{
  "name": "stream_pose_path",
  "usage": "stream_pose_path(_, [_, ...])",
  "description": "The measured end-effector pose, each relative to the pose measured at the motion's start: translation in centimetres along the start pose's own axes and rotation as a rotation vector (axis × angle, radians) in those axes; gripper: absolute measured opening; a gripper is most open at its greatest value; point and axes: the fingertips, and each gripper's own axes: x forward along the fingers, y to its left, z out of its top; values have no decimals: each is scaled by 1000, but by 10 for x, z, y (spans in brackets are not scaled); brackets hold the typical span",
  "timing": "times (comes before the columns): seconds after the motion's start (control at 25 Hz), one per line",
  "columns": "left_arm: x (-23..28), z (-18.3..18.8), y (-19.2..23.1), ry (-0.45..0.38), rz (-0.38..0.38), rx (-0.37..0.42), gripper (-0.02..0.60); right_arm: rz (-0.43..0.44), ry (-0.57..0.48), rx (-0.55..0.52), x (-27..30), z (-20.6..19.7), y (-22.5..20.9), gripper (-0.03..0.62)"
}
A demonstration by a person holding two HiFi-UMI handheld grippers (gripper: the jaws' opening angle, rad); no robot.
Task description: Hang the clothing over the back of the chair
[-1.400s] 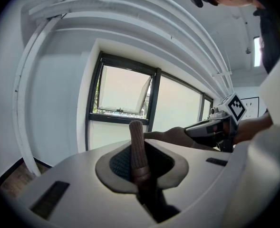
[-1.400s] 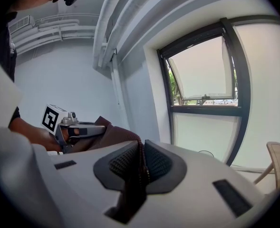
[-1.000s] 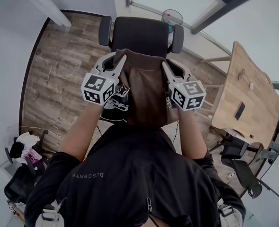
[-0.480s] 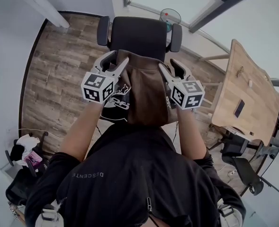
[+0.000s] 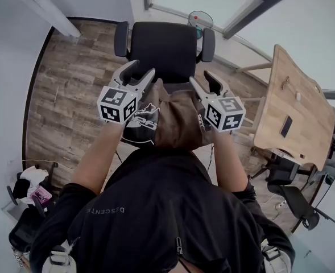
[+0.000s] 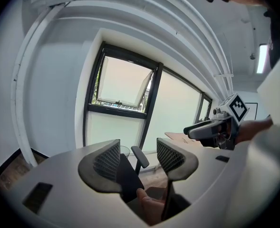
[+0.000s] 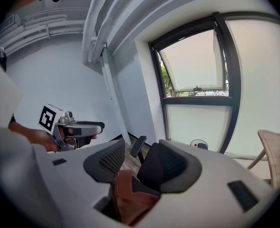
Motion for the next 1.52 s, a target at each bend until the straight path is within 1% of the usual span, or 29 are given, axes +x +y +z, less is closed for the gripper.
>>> stream_pose_path(0.08, [-2,3,-2,-7,-11,2,235,-1,-14,-3,-4,2,3,232])
stream_pose_path(0.2, [-7,13,-9,-29,-37,9,235,0,-67,-16,-15,10,11,202])
stream_pose_path(0.24, [-9,17,-13,-37,-50,17,235,2,-85,-21,-19,13,14,201])
stream_pose_path(0.4, [-16,33,-36,-73,-112,65,235,8,-151,-39,-36,23,26,199])
stream_pose_path(0.56, [-27,47,-61,-114,-171,88,233,2,-242,-74,-62,37,38,161])
stream_pose_path(0.68, [-39,53,-82,-144,-194,108,219,15,-290,-89,-82,41,47,155])
stream_pose_path(0.92, [-62,53,-125,-173,-170,147,210,64,-339,-138,-125,39,57,149])
stream_pose_path(1.16, [-102,47,-179,-209,-131,180,195,116,-377,-175,-178,28,71,138])
stream_pose_path(1.32, [-130,37,-208,-231,-93,188,166,149,-393,-196,-211,13,85,117])
stream_pose_path(1.52, [-164,21,-240,-253,-51,194,87,205,-399,-219,-244,-10,105,63])
